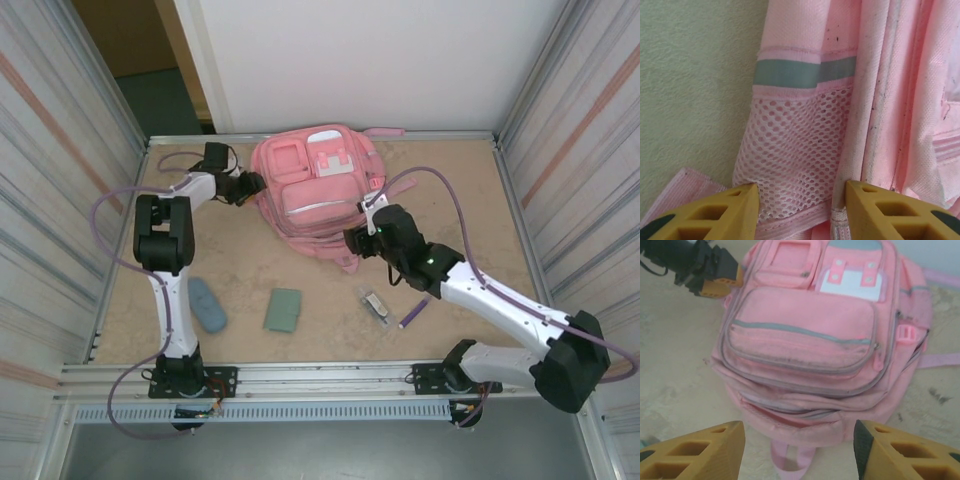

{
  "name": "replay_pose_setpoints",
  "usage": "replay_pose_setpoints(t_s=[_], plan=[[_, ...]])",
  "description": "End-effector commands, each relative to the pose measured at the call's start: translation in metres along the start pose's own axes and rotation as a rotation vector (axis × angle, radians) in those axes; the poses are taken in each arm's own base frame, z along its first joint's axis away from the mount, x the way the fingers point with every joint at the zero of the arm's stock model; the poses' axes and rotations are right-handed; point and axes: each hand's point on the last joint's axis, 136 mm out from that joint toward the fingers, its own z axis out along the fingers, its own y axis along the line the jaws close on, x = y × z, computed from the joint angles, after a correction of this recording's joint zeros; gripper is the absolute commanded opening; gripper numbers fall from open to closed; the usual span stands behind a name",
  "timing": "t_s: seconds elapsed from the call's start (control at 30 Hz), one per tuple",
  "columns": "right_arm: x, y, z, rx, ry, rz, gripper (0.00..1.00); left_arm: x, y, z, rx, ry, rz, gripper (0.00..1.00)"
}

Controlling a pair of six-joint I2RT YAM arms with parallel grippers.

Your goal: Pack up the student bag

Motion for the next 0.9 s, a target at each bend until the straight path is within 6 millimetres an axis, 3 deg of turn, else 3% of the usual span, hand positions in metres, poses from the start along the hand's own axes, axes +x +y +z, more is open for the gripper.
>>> replay_pose_setpoints(t_s=[0.0, 0.23, 0.47, 0.87], plan=[[0.026, 0.010, 0.019, -0.008, 0.096, 0.073, 0.59, -0.018, 0.015, -0.004, -0.074, -0.050, 0.013, 0.47], [0.044, 0.043, 0.057, -0.004, 0.191, 0.086, 0.59, -0.006, 0.035, 0.000, -0.091, -0.046, -0.065, 0.47], [0.061, 0.043, 0.081, 0.100, 0.250, 0.100, 0.60, 0.001, 0.071, -0.011, -0.048, -0.082, -0.211, 0.50], [0.071, 0.046, 0.093, 0.122, 0.260, 0.053, 0.59, -0.002, 0.025, 0.006, 0.217, 0.005, -0.057, 0.50]])
